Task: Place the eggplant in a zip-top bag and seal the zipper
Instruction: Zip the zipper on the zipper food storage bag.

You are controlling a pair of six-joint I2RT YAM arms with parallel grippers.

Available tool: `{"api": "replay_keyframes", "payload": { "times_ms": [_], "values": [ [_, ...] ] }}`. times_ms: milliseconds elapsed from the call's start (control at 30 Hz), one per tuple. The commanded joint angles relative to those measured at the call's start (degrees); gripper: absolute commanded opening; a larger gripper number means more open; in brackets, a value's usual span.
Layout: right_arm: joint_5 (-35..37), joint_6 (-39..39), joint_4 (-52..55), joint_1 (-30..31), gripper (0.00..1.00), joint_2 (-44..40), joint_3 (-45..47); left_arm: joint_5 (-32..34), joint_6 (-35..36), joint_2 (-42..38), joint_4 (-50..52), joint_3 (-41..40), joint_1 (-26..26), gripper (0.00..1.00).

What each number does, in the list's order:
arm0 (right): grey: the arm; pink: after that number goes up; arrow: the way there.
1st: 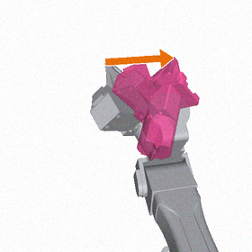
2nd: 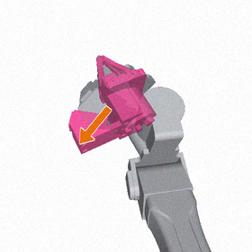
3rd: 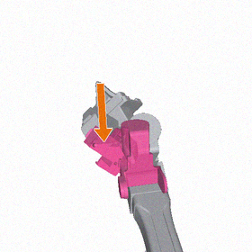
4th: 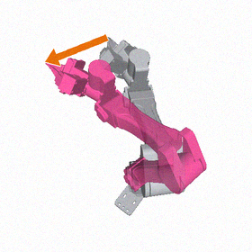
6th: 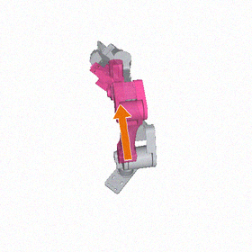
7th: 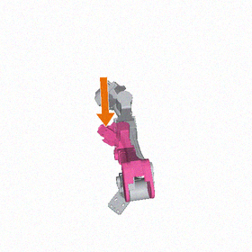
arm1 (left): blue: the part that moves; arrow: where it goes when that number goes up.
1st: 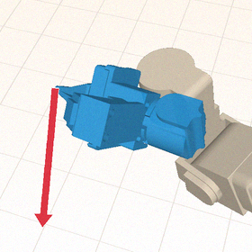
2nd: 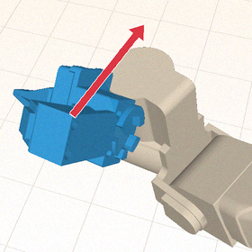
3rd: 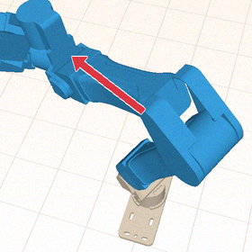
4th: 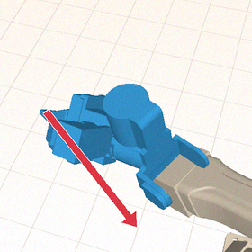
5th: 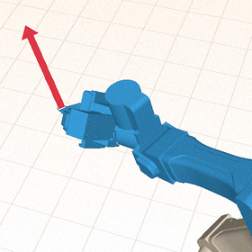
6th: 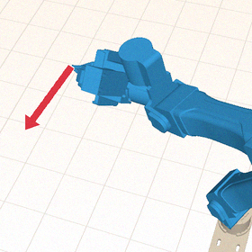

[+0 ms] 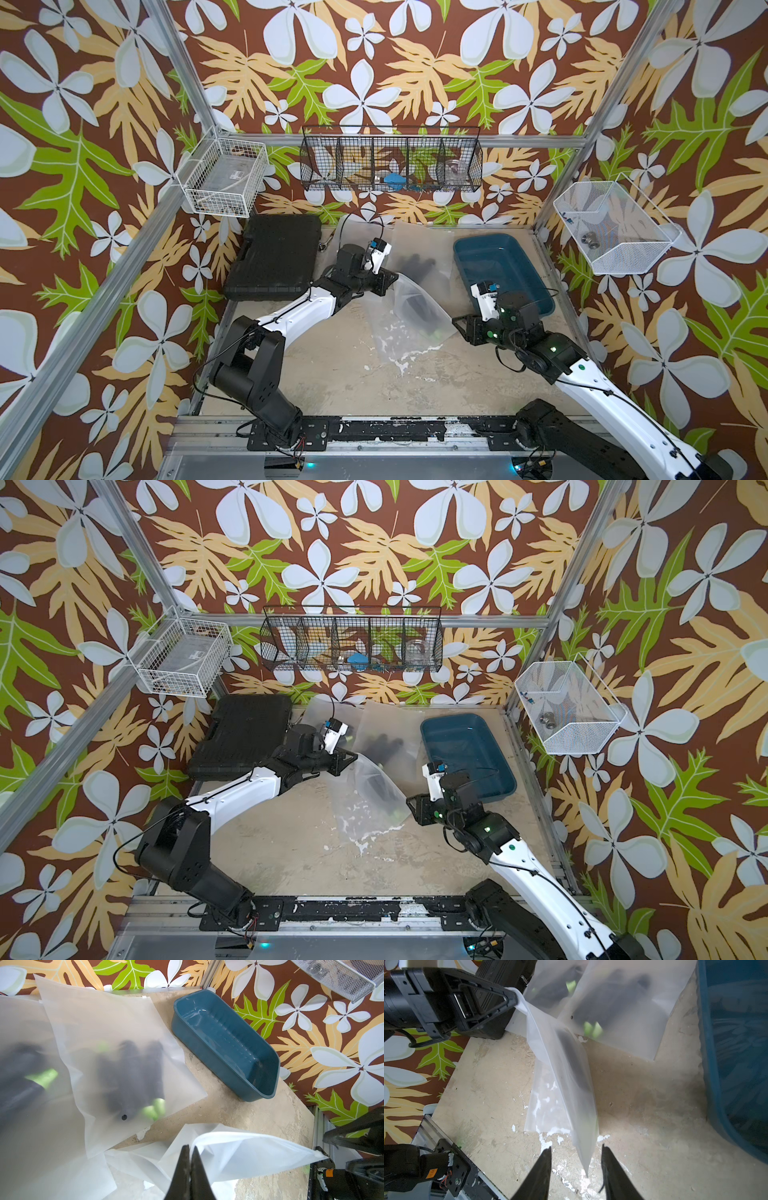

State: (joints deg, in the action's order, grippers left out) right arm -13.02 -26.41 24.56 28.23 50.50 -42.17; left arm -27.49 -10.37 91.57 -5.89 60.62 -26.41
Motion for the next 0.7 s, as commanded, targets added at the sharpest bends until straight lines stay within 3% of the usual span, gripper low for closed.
{"api": "replay_keyframes", "payload": {
  "times_ms": [0, 367, 667],
  "values": [
    [1.03, 3.22, -2.58, 0.10, 0.35, 2.32, -1.22, -0.62, 0.00, -0.42, -0.87, -0.06, -0.18, 0.00],
    [-0.52, 4.09, -3.64, 0.08, 0.28, 4.45, 0.86, -0.74, 0.26, -0.23, -0.38, 0.35, -0.13, 0.00],
    [-1.24, 4.10, -3.10, 0.08, 0.11, 4.79, 1.13, -0.18, 0.55, -0.25, -0.39, 0.12, -0.13, 0.00]
  ]
}}
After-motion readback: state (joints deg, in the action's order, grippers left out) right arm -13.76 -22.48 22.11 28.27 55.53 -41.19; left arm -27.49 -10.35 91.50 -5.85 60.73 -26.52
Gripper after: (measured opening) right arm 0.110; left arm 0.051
